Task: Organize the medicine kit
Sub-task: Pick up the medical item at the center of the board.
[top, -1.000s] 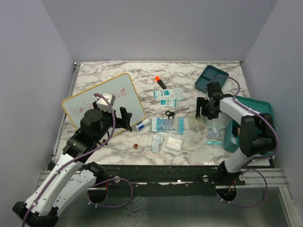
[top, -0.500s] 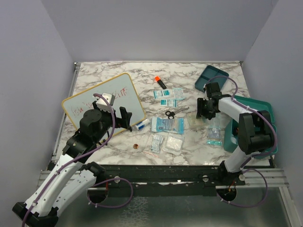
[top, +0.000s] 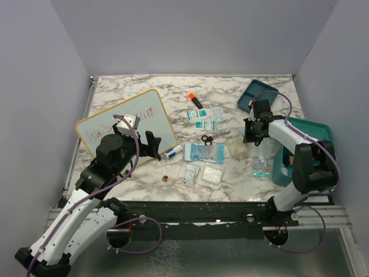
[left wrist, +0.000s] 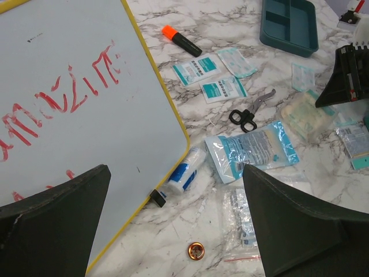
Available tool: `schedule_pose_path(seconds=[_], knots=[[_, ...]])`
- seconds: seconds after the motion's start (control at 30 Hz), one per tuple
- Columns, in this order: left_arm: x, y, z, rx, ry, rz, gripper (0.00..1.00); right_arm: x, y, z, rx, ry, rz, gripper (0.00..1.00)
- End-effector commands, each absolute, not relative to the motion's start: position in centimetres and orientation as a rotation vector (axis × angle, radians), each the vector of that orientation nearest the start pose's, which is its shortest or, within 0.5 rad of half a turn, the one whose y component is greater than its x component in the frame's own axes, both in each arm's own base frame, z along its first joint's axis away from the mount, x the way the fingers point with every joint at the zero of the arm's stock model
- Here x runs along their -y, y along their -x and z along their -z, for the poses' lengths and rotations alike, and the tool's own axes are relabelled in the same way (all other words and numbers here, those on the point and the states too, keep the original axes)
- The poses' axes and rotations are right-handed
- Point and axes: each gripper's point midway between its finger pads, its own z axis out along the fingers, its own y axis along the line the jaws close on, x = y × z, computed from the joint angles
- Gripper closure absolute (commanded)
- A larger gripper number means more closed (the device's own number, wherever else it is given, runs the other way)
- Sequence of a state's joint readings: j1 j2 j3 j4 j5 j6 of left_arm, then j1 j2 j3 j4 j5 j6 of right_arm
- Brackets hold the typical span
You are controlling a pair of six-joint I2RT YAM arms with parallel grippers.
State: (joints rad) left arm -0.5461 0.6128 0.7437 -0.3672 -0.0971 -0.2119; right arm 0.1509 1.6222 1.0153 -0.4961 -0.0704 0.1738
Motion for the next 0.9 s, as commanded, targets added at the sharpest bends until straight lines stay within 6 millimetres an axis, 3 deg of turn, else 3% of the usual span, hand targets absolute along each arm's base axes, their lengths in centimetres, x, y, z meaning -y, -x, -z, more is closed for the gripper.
schedule_pose_path(seconds=[0.0, 0.2, 0.53, 0.87], knots=[[13.9, -23.5, -25.8, -1.803, -0.264, 0.469, 0.01, -7.6, -33.6, -7.4, -2.632, 0.026, -0.234, 0.97], [13.9, -23.4, -25.8, -1.801, -0.264, 0.472, 0.01, -7.3, -33.6, -10.9, -2.562, 0.029, -0.22, 0.99], [13.8, -23.3, -25.9, -1.797, -0.26, 0.472, 0.01, -4.3, -32.4, -16.3, -2.515, -0.044, -0.029, 0.99], [13.7, -23.1, -26.5, -1.778, -0.254, 0.478, 0.01, 1.0, -30.6, -21.7, -2.439, -0.169, 0.317, 0.99]])
